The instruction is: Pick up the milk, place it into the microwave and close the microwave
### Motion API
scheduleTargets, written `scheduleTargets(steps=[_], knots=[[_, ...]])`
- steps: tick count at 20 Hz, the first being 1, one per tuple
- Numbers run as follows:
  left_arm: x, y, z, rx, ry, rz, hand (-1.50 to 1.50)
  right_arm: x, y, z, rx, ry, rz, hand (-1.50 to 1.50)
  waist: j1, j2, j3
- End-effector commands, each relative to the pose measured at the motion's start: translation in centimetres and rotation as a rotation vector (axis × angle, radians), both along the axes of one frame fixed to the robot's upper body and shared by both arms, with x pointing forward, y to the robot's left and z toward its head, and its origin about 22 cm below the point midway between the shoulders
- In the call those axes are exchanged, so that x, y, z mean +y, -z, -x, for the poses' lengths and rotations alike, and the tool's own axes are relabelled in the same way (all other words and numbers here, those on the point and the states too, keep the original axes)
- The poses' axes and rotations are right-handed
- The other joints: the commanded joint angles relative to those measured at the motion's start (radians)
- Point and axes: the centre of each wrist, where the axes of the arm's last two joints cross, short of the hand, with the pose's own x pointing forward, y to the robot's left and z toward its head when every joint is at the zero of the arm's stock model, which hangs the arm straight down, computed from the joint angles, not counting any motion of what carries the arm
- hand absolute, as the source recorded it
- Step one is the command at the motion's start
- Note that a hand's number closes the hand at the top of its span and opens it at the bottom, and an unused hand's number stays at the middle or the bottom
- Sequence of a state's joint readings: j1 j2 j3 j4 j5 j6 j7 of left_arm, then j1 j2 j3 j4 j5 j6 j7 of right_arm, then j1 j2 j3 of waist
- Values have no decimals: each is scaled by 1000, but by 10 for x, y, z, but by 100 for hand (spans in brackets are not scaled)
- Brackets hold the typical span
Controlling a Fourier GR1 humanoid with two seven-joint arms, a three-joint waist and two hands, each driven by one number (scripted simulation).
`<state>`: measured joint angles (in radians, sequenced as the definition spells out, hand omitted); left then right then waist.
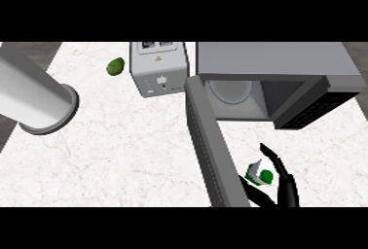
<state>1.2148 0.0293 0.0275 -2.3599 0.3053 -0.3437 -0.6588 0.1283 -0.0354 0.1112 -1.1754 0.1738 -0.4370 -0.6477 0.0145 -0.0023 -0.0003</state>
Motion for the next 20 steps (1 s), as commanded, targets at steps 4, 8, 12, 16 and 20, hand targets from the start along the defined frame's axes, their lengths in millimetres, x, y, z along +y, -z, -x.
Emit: scheduleTargets(steps=[4, 8, 12, 16, 20], knots=[[0, -2, 1, -15, -2, -3, -150, -14, 28, -2, 22, 34, 103, -150, 0, 1, 1], [-2, 0, 1, 6, 2, 12, -150, -9, 42, -1, 23, 28, 227, 150, 2, 1, 1], [2, -9, 5, -9, 2, -6, -150, -12, 48, -24, 72, 42, 254, 150, 10, 3, 2], [3, 10, 11, -8, 14, 12, -150, -46, 41, -43, 30, -34, 281, 150, 19, 3, 2], [3, 1, -1, -33, 43, 17, -150, -71, -12, -112, -37, -322, 307, 150, 51, 16, 4]])
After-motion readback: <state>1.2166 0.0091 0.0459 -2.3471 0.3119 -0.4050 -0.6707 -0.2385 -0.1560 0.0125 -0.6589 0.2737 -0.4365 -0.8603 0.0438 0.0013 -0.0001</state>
